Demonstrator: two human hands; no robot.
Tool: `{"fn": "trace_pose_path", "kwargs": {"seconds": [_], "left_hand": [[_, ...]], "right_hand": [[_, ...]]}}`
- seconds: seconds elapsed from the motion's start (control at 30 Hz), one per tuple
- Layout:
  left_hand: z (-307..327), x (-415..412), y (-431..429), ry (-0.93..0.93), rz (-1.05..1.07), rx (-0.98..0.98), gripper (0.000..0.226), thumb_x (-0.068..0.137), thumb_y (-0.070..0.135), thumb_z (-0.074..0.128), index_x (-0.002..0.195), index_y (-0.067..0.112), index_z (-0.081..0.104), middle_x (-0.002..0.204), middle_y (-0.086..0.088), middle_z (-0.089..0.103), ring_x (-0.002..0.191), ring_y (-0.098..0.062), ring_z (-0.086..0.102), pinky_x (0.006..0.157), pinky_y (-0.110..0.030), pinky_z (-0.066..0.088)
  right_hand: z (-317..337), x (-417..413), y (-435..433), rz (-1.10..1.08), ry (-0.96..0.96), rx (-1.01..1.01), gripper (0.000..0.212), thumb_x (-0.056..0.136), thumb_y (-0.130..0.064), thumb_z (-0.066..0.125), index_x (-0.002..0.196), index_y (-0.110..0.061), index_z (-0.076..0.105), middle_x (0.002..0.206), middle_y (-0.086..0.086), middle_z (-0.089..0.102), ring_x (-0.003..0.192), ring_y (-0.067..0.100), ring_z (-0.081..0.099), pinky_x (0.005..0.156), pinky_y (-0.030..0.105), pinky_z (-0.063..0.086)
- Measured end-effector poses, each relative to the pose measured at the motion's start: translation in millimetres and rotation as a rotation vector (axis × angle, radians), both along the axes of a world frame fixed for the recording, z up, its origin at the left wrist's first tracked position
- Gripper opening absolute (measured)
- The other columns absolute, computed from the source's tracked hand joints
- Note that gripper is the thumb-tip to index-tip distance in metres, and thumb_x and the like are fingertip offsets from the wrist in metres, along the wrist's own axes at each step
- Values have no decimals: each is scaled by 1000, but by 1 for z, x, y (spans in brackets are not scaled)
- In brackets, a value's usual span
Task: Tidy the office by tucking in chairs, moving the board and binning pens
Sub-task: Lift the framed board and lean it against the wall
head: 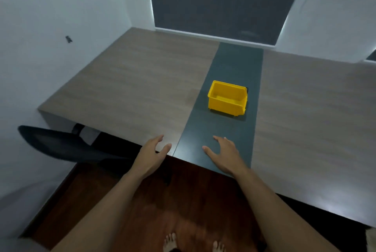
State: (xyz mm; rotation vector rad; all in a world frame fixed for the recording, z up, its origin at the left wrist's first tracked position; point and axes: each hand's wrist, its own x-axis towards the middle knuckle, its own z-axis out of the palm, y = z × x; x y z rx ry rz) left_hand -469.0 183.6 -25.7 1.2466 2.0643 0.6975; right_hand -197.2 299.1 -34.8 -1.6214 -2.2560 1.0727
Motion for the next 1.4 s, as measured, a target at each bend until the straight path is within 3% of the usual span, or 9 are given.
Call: {"fn": "trace_pose_path", "kwargs": {"seconds": [0.3,0.53,0.7,0.87,0.97,1.03,1.13,1.27,1.4], "left_hand": [[21,6,-16,-32,321,65,71,102,67,54,163,33,42,159,11,52,146,-16,47,117,-40,44],[29,-5,-124,15,612,100,64,103,61,58,160,33,47,154,11,57,142,-13,52,113,-34,42],[29,-21,-208,-8,817,121,64,101,60,61,158,34,49,152,10,59,142,-14,52,119,-40,43],[31,-46,-289,-55,972,152,64,100,58,64,157,34,50,151,8,61,140,-16,56,116,-39,46],[38,-67,-338,-58,1035,170,65,100,59,64,158,33,50,151,9,61,139,-14,56,117,-41,46],[45,-83,-372,-18,1064,172,69,98,63,62,157,29,52,152,7,61,138,-15,57,116,-42,46],[53,-109,-429,-8,1135,197,78,93,68,60,158,26,51,153,6,59,139,-17,56,117,-42,46],[54,-144,-505,17,1233,200,61,104,53,61,159,29,49,155,8,59,142,-19,55,114,-42,48],[61,-168,-570,19,1304,213,68,99,60,60,158,28,51,153,7,60,141,-18,56,115,-42,46]], "right_hand": [[22,-49,51,276,121,23,79,101,-66,63,163,-18,48,166,5,50,158,25,37,127,44,34],[34,-108,6,543,112,4,112,80,-103,38,159,-25,51,157,1,59,147,24,52,120,50,47],[39,-161,-42,724,137,-35,91,94,-83,56,162,-23,48,158,0,58,145,22,55,119,48,49],[54,-222,-104,878,110,-50,107,84,-96,49,164,-24,45,159,-2,56,147,23,53,121,51,47],[59,-265,-144,924,121,-31,129,64,-112,33,161,-28,47,156,-4,59,144,22,55,120,54,47],[62,-296,-176,955,131,-23,116,74,-106,41,159,-28,49,154,-5,61,143,21,56,119,52,48],[65,-343,-226,1008,134,-2,83,95,-80,58,158,-27,51,152,-4,62,141,20,57,118,46,49],[65,-404,-295,1061,142,-4,77,97,-75,61,157,-27,53,150,-4,64,140,21,58,117,48,50],[62,-454,-359,1103,168,-42,74,98,-72,64,154,-23,56,149,-3,65,138,19,59,114,43,51]]}}
